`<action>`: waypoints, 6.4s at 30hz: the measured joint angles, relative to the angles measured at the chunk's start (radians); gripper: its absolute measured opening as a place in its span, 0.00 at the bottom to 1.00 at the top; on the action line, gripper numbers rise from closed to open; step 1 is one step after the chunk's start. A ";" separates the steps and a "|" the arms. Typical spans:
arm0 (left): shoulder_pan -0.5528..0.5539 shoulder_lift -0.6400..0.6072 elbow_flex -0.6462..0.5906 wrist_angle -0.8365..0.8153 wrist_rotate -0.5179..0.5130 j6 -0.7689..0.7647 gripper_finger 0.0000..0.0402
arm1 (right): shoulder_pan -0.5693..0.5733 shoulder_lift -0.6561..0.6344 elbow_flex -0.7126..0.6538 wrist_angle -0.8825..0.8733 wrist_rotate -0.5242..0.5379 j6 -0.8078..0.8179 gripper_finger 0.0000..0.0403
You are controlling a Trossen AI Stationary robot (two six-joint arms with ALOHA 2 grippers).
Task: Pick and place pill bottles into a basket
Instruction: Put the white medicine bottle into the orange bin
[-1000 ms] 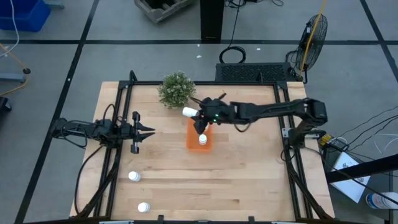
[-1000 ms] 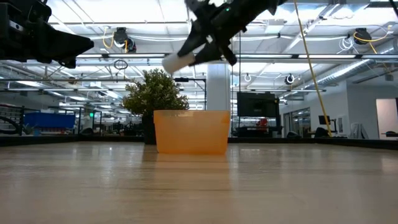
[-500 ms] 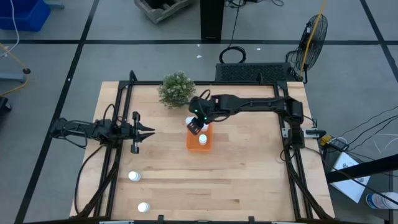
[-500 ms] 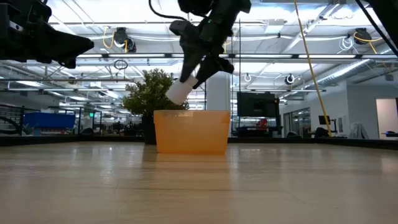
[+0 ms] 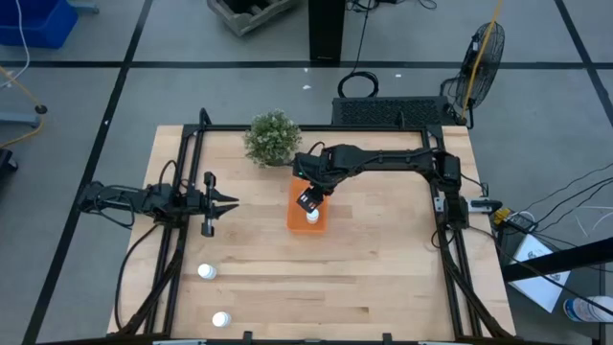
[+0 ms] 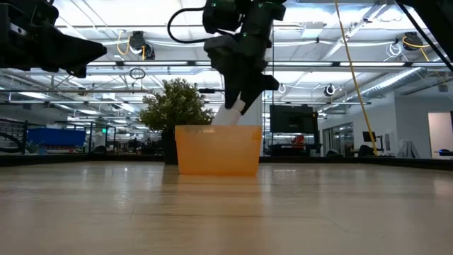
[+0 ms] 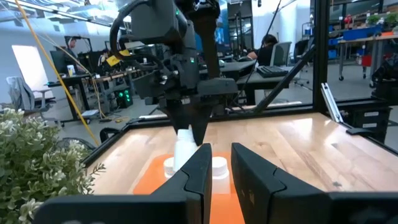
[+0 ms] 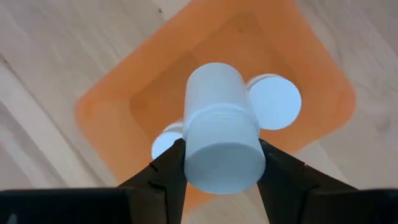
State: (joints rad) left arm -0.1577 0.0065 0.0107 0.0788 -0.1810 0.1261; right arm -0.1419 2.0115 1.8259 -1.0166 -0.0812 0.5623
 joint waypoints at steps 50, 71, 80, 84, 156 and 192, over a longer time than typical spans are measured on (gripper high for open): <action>0.000 0.000 0.000 0.000 -0.002 0.000 0.17 | 0.027 -0.001 -0.125 0.001 -0.091 -0.218 0.41; 0.000 0.000 0.000 0.000 -0.002 0.000 0.17 | 0.046 -0.001 -0.125 -0.031 -0.051 -0.332 0.47; 0.000 0.000 0.000 0.000 -0.002 0.000 0.17 | 0.046 -0.001 -0.125 -0.024 -0.051 -0.331 0.56; 0.000 0.000 0.000 0.000 -0.002 0.000 0.17 | 0.046 -0.001 -0.125 -0.028 -0.051 -0.320 0.56; 0.000 0.000 0.000 0.000 -0.001 0.000 0.17 | 0.294 -1.901 -1.803 1.103 0.159 -0.374 0.00; 0.000 0.000 0.000 0.056 0.019 -0.192 0.17 | 0.294 -1.899 -1.807 1.103 0.159 -0.373 0.00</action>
State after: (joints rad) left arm -0.1577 0.0066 0.0105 0.1348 -0.1623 -0.0661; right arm 0.1521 0.1123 0.0193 0.0864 0.0778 0.1894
